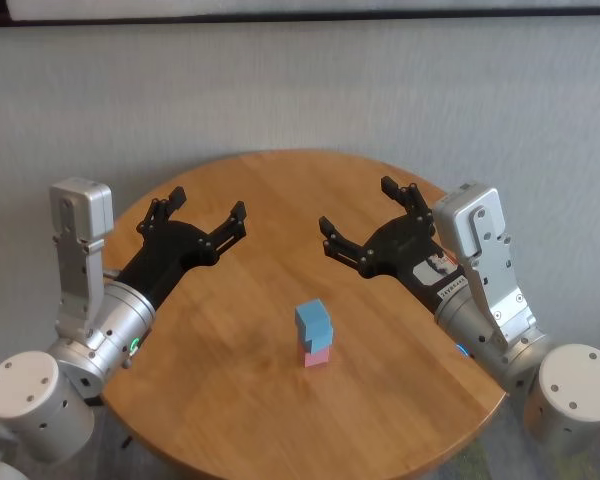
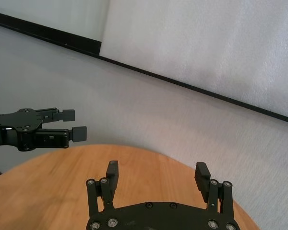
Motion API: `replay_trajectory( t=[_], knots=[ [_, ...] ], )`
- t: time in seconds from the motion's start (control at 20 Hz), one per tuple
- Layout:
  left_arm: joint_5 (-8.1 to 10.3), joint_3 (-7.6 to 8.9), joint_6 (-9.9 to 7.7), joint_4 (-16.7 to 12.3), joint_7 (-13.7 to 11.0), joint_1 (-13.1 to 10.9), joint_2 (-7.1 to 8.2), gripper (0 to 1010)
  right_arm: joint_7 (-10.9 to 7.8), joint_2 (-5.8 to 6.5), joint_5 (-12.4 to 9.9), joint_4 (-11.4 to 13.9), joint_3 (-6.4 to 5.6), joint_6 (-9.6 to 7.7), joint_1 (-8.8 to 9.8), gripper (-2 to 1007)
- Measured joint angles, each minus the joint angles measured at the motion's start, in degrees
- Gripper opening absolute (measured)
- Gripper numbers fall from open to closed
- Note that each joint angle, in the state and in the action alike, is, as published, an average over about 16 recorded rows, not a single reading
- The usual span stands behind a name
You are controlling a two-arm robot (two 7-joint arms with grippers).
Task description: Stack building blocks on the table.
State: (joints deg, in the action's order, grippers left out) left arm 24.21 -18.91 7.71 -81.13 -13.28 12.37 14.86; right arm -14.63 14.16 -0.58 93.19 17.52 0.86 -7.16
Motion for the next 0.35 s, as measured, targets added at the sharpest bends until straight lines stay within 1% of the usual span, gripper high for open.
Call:
replay_trajectory(
  t=[0.35],
  knots=[
    [0.02, -0.03, 0.12, 0.00, 0.02, -0.01, 0.05, 1000, 0.02, 0.01, 0.00, -0.02, 0.01, -0.02, -0.01, 1005]
  ],
)
